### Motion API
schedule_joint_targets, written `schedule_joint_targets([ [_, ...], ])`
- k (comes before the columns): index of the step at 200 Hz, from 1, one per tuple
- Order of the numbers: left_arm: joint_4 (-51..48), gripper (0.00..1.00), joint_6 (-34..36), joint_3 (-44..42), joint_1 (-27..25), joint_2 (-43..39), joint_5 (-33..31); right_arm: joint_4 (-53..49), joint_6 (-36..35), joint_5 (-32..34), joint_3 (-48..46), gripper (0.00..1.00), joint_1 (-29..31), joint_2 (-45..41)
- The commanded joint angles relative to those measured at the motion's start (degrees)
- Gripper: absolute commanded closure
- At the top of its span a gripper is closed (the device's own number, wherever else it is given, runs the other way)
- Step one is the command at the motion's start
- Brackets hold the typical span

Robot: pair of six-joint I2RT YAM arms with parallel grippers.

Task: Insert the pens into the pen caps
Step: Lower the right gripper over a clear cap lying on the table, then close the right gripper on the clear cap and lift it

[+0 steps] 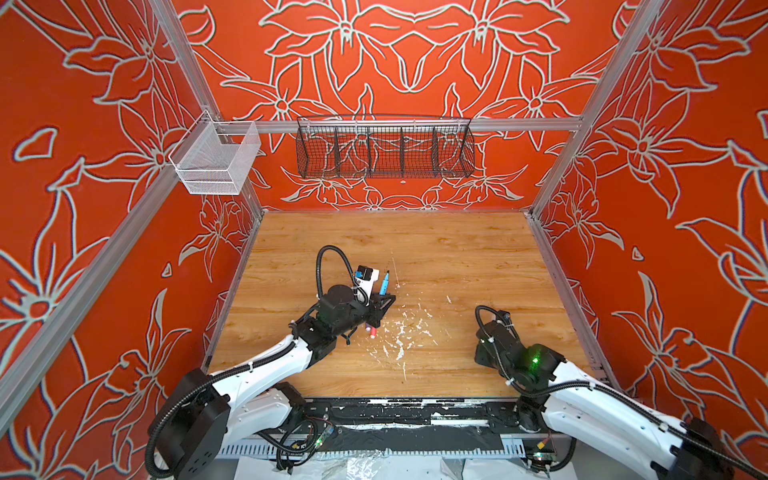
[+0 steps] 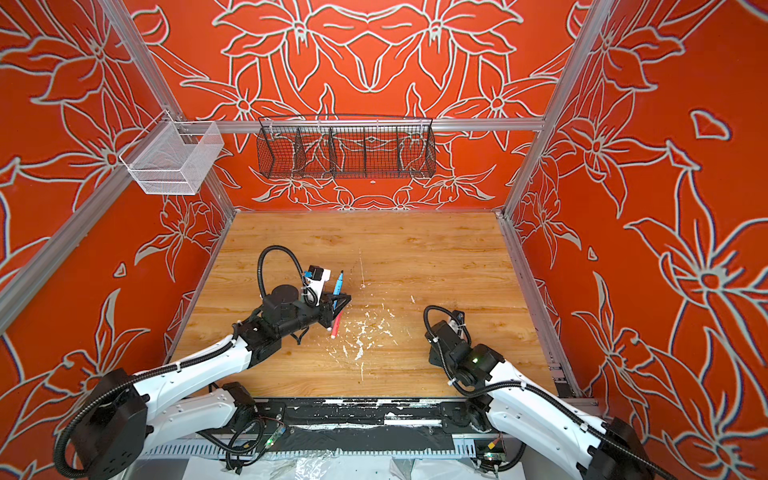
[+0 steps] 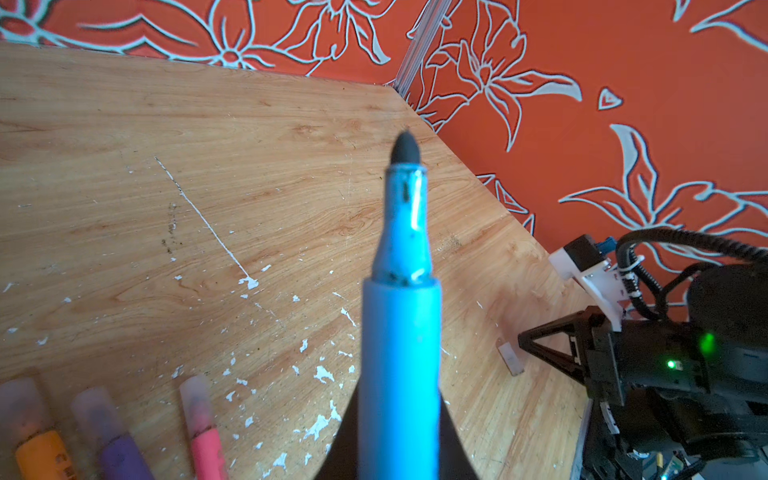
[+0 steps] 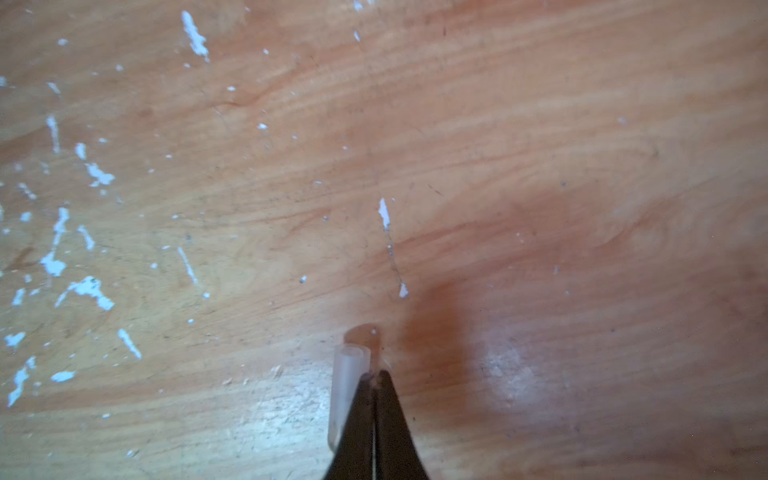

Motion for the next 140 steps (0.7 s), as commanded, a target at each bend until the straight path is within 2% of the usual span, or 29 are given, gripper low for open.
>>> schedule_joint_targets([
  [1,0.8,1.0,0.9,1.0,0.0,0.0,0.8,-2.2,-1.2,1.3,2.4,0.77,0.1,-0.7],
  [12,0.9,1.0,0.9,0.9,0.0,-0.2,0.6,-1.8,-1.3,0.5,2.6,0.7,0.1,0.5],
  [29,1.2,1.0,0.8,0.8,0.0,0.0,0.8,-1.5,-0.9,-0.2,3.2,0.66,0.1,4.3],
  [82,1.0,1.0,0.8,1.0,-0.1,0.2,0.8,2.6,-1.3,-2.7,3.7,0.65,0.1,15.2],
  [121,0.8,1.0,0.9,1.2,-0.1,0.5,0.8,3.6,-2.0,-4.0,4.5,0.66,0.1,18.9],
  [140,0.9,1.0,0.9,1.2,-0.1,0.4,0.9,3.6,-2.0,-3.8,4.4,0.7,0.1,19.2],
])
